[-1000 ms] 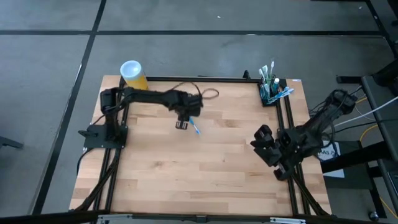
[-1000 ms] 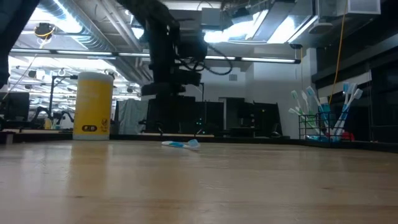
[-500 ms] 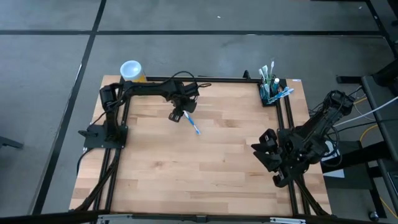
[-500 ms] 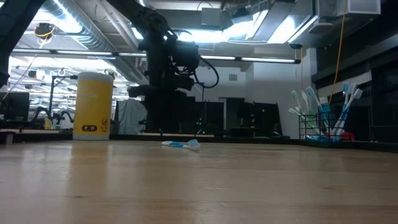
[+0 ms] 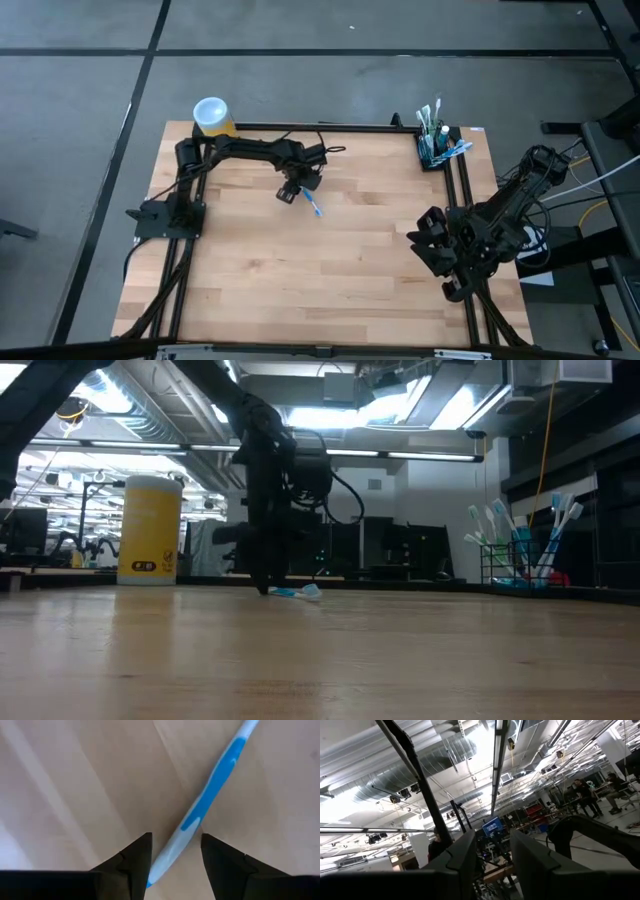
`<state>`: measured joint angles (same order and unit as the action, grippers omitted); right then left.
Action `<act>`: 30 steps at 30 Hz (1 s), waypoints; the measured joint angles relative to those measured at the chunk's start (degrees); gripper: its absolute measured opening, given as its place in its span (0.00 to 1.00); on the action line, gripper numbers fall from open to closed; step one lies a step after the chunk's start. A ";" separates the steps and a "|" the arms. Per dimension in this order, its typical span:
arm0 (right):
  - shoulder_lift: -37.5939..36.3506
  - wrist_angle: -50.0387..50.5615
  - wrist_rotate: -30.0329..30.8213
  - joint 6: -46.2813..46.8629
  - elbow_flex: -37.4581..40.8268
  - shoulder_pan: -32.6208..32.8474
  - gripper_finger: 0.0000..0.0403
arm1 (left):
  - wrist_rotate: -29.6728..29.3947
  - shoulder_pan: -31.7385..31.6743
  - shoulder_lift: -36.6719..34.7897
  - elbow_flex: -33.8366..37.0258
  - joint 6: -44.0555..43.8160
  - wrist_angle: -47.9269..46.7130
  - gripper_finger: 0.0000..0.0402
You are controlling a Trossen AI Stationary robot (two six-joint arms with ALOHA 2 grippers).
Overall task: Pick & Place toothbrushing station
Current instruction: Put the blue toothbrush into the mesh organizer
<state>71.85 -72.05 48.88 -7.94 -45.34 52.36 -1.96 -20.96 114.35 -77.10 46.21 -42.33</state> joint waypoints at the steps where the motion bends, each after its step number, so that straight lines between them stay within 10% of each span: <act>1: -0.02 -0.13 -0.02 0.19 0.00 0.00 0.31 | 0.11 -0.03 0.51 -0.03 -0.16 -0.19 0.41; 6: -0.02 -0.27 -0.02 0.44 0.00 0.00 0.31 | 0.53 -0.08 1.70 -0.29 -5.43 -2.31 0.36; 11: -0.02 -0.41 0.00 0.39 0.00 0.00 0.31 | 5.10 -0.76 1.78 -0.13 -17.01 -3.67 0.07; 17: -0.02 -0.39 0.19 -0.07 0.00 0.00 0.31 | 17.26 -3.12 1.19 0.27 -33.90 -1.80 0.04; 22: -0.02 -0.36 2.76 -1.36 0.00 0.00 0.31 | 30.68 -3.77 -5.71 0.20 -48.86 12.64 0.04; 30: -0.02 0.09 10.83 -7.06 0.00 0.16 0.31 | 28.11 0.44 -19.06 0.13 -68.03 34.89 0.04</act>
<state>71.83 -71.96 59.72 -15.00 -45.34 52.52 26.15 -20.52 95.29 -76.97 -21.82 -7.44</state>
